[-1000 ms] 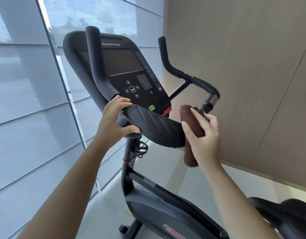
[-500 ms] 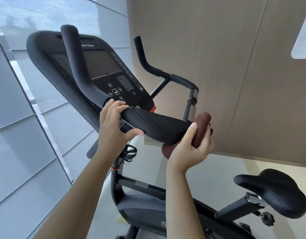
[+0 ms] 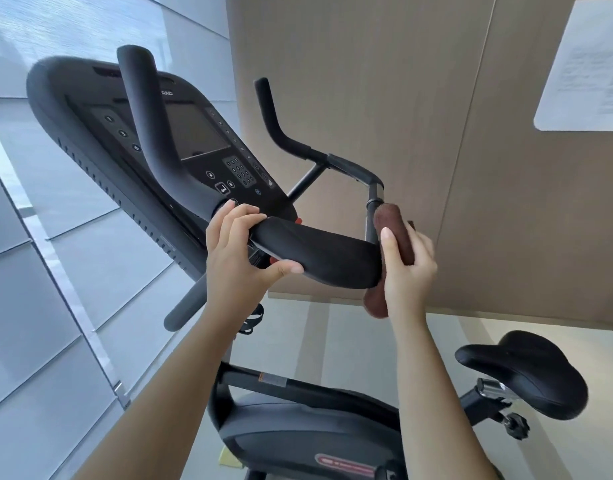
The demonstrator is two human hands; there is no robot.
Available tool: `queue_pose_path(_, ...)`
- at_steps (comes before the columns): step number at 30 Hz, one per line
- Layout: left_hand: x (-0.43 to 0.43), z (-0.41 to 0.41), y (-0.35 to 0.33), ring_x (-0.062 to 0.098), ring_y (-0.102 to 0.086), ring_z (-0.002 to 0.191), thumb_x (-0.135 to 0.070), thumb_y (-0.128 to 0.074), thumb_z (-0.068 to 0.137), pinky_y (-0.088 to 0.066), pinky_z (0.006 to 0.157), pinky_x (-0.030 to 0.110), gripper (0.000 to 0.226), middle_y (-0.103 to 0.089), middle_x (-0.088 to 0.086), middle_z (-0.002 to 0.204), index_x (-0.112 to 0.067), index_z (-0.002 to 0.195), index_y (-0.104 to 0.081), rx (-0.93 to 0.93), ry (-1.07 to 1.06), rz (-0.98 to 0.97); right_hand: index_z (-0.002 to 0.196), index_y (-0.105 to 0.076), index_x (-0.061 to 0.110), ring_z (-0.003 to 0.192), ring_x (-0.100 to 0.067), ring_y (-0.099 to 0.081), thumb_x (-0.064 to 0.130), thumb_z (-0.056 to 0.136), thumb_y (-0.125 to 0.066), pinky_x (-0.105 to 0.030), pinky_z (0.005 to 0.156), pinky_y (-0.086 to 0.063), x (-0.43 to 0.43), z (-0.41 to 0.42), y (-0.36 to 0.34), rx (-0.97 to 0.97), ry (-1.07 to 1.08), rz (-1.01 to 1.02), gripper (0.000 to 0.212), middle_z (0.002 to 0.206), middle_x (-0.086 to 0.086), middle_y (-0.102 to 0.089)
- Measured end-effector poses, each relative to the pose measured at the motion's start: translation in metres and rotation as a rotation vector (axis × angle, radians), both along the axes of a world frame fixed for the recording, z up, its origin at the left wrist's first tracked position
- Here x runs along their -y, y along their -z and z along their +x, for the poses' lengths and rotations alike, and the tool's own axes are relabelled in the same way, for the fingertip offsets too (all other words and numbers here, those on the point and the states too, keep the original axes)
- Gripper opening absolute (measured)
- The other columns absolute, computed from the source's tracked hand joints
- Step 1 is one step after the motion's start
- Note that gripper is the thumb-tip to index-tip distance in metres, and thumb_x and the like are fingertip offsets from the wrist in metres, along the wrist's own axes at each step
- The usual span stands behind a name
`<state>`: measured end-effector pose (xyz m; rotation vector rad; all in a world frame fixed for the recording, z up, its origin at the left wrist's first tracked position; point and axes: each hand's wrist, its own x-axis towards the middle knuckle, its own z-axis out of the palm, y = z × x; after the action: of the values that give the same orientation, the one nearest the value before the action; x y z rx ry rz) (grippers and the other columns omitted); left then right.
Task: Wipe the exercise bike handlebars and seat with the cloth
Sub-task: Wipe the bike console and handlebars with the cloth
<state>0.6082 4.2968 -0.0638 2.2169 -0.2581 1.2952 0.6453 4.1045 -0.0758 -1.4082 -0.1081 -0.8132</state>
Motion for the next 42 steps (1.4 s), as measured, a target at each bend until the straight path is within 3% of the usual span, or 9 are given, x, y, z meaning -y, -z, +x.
queue_pose_path(5,0.0,0.005,0.004,0.023,-0.025,0.128,-0.075,-0.053,0.059,-0.014,0.106,0.013,0.087,-0.047,-0.003,0.121,-0.006,0.111,-0.053,0.03,0.017,0.003,0.108,-0.066,0.011,0.087,-0.003,-0.054,0.032,0.082,-0.064,0.001,0.07,-0.037,-0.029,-0.016,0.012,0.012,0.21,0.121,0.034,0.103,0.004,-0.05)
queue_pose_path(11,0.0,0.003,0.002,0.026,-0.027,0.129,-0.076,-0.053,0.06,-0.015,0.106,0.015,0.086,-0.045,-0.007,0.12,-0.006,0.11,-0.053,0.036,0.038,-0.011,0.102,-0.07,0.011,0.092,-0.021,-0.053,0.027,0.079,-0.069,-0.038,0.08,-0.048,-0.077,-0.036,0.014,0.123,0.519,0.074,0.028,0.099,-0.014,-0.055)
queue_pose_path(17,-0.002,0.002,0.002,0.025,-0.027,0.129,-0.071,-0.059,0.059,-0.011,0.104,0.01,0.082,-0.046,-0.008,0.119,-0.007,0.11,-0.054,0.045,0.049,-0.012,0.111,-0.064,0.014,0.09,0.001,-0.053,0.033,0.079,-0.064,0.001,0.079,-0.034,-0.022,-0.033,0.005,0.127,0.264,0.044,0.038,0.109,-0.001,-0.048)
queue_pose_path(19,-0.002,0.002,0.002,0.026,-0.027,0.13,-0.072,-0.058,0.059,-0.012,0.105,0.011,0.083,-0.048,-0.004,0.121,-0.007,0.111,-0.054,0.039,0.055,-0.021,0.116,-0.062,0.012,0.091,0.003,-0.051,0.029,0.082,-0.064,0.002,0.075,-0.032,-0.008,-0.018,-0.008,0.04,0.212,0.003,0.038,0.111,-0.002,-0.045)
queue_pose_path(23,-0.001,0.002,0.002,0.023,-0.026,0.13,-0.078,-0.051,0.06,-0.013,0.106,0.013,0.087,-0.046,-0.007,0.12,-0.007,0.111,-0.054,0.06,0.061,-0.025,0.12,-0.059,0.026,0.106,-0.012,-0.05,0.036,0.087,-0.057,-0.013,0.081,-0.029,0.005,-0.002,-0.017,-0.182,0.038,-0.495,0.035,0.118,0.002,-0.048)
queue_pose_path(27,0.0,0.004,0.003,0.024,-0.027,0.13,-0.078,-0.051,0.06,-0.015,0.106,0.016,0.088,-0.046,-0.007,0.12,-0.007,0.11,-0.054,0.073,0.06,-0.029,0.126,-0.052,0.03,0.1,-0.003,-0.043,0.034,0.087,-0.057,0.004,0.071,-0.026,0.024,-0.004,-0.016,-0.16,-0.122,-0.643,0.039,0.119,0.007,-0.044)
queue_pose_path(29,0.0,0.005,0.004,0.024,-0.026,0.13,-0.078,-0.05,0.06,-0.014,0.107,0.015,0.088,-0.045,-0.007,0.12,-0.006,0.111,-0.054,0.079,0.067,-0.031,0.124,-0.055,0.028,0.101,-0.009,-0.047,0.033,0.087,-0.058,0.002,0.072,-0.028,0.023,-0.004,-0.013,-0.129,-0.078,-0.661,0.037,0.118,0.004,-0.046)
queue_pose_path(33,-0.001,0.006,0.004,0.023,-0.024,0.131,-0.078,-0.05,0.061,-0.013,0.107,0.015,0.086,-0.044,-0.008,0.12,-0.008,0.111,-0.052,0.085,0.081,-0.031,0.118,-0.061,0.022,0.105,-0.027,-0.05,0.032,0.087,-0.058,-0.023,0.081,-0.034,0.007,-0.009,-0.006,-0.084,0.097,-0.682,0.033,0.115,-0.005,-0.05)
queue_pose_path(42,0.0,0.008,0.006,0.024,-0.026,0.13,-0.081,-0.045,0.061,-0.015,0.108,0.019,0.088,-0.046,-0.007,0.119,-0.008,0.11,-0.052,0.107,0.076,-0.049,0.11,-0.064,0.015,0.09,-0.031,-0.053,0.033,0.082,-0.058,-0.028,0.069,-0.042,-0.056,-0.061,0.002,0.013,0.453,-0.587,0.034,0.105,-0.017,-0.055)
